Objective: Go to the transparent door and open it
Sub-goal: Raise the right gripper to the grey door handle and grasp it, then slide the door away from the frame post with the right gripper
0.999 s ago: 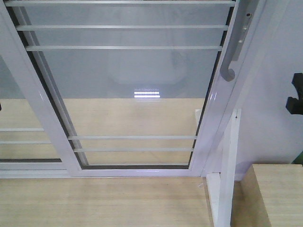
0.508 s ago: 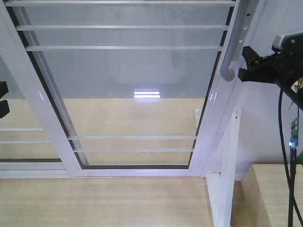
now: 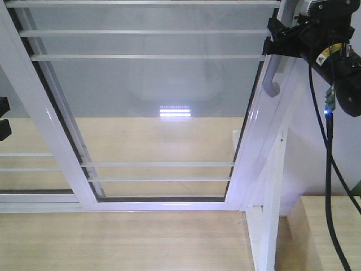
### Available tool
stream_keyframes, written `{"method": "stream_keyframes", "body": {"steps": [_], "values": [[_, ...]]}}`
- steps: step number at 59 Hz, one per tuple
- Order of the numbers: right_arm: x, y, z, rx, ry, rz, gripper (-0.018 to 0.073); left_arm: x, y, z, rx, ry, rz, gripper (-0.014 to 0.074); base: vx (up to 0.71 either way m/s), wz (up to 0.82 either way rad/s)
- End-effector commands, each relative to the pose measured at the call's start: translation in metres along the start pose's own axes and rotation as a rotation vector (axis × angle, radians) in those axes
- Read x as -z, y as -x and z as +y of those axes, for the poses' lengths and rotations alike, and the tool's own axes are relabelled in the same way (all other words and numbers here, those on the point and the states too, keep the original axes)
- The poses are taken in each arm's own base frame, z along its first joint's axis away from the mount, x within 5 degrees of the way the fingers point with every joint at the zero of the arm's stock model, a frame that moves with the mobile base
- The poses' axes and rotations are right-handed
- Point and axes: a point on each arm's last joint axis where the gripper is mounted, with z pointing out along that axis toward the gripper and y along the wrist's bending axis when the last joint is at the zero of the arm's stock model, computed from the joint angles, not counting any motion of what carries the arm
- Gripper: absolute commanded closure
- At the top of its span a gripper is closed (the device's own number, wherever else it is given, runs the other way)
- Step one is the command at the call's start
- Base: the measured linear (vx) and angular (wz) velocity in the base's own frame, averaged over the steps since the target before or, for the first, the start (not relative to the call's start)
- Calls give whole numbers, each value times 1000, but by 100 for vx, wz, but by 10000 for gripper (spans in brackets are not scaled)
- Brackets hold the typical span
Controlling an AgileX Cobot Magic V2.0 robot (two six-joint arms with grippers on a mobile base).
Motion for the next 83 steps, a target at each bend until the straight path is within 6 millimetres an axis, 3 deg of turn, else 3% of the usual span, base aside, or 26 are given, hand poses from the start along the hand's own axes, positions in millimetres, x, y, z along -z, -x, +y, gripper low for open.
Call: {"method": "stream_keyframes", "body": {"steps": [1,13,22,41,51,67,83], "values": [[-8,31,0,7,18,-157,134,5,17,-1,8,-6,-121,111,0,0],[-18,33,-1,-58,32,-191,307,5,17,-1,8,-6,-120,111,0,0],[-18,37,10,-79,77,-235,394,5,17,-1,8,-6,-120,111,0,0],[-20,39,58,-45,213,-236,337,5,17,-1,8,-6,-120,111,0,0],[-19,43,73,-53,253,-275,297,5,17,-1,8,-7,-115,111,0,0],[-15,47,109,-66,347,-303,294,5,17,-1,8,-7,-115,111,0,0],[-14,36,139,-74,419,-286,294,5,16,-1,8,-7,-104,111,0,0]]}}
